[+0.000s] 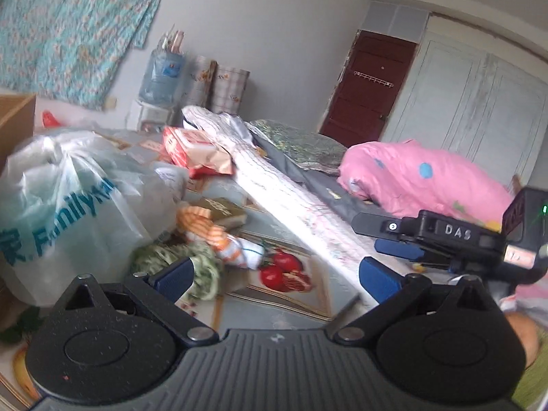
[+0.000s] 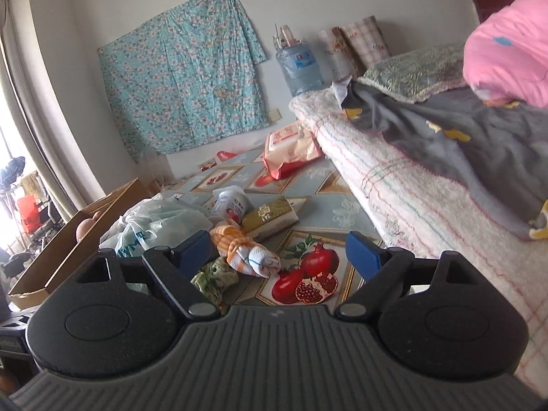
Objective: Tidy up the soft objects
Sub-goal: 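Grasp the orange-striped knotted cloth with the right gripper while the left grasps the green scrunchie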
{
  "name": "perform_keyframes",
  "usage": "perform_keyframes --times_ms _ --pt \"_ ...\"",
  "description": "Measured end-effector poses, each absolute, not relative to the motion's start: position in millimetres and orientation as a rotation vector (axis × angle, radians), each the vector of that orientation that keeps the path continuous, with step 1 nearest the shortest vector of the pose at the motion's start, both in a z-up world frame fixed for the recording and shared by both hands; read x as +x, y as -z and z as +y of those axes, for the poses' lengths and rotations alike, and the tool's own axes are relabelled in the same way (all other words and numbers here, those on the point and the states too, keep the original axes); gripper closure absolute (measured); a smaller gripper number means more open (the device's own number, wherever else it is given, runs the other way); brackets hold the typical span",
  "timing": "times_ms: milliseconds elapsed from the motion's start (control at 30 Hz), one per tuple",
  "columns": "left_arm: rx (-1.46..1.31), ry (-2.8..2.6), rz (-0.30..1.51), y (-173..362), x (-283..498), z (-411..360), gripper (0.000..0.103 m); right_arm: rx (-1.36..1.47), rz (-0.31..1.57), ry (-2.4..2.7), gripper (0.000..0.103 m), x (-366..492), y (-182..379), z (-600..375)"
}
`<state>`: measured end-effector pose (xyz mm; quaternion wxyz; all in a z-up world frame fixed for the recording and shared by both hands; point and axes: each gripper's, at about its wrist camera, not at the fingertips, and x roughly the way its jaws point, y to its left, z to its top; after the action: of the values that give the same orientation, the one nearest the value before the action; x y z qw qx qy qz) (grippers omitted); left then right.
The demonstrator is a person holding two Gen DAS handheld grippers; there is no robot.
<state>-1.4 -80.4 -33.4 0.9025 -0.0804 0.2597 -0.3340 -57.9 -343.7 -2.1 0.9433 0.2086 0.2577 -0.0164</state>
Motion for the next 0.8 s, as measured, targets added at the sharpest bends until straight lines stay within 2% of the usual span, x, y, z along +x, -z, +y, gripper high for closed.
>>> perform_keyframes --times_ms 300,400,500,600,700,800 --pt "0.113 0.422 0.536 56.6 21.0 -94.6 0.001 0.286 0.603 -0.134 0.019 17.9 10.7 -312.8" --pt "0.167 0.422 0.538 64.9 25.8 -101.4 0.011 0.254 0.647 -0.181 0.025 50.1 17.5 -306.1" --pt "0.198 0.427 0.547 73.0 31.4 -106.1 0.026 0.237 0.696 -0.224 0.027 81.7 28.5 -301.6" --pt "0.198 0.451 0.576 78.9 37.7 -108.6 0.036 0.201 0.748 -0.220 0.030 106.4 44.6 -296.1" --pt "0.191 0.460 0.596 82.9 41.4 -109.4 0.045 0.242 0.828 -0.236 0.051 118.7 63.5 -297.9" --pt "0.176 0.461 0.605 84.2 43.0 -107.9 0.050 0.320 0.840 -0.231 0.060 111.7 68.8 -305.1"
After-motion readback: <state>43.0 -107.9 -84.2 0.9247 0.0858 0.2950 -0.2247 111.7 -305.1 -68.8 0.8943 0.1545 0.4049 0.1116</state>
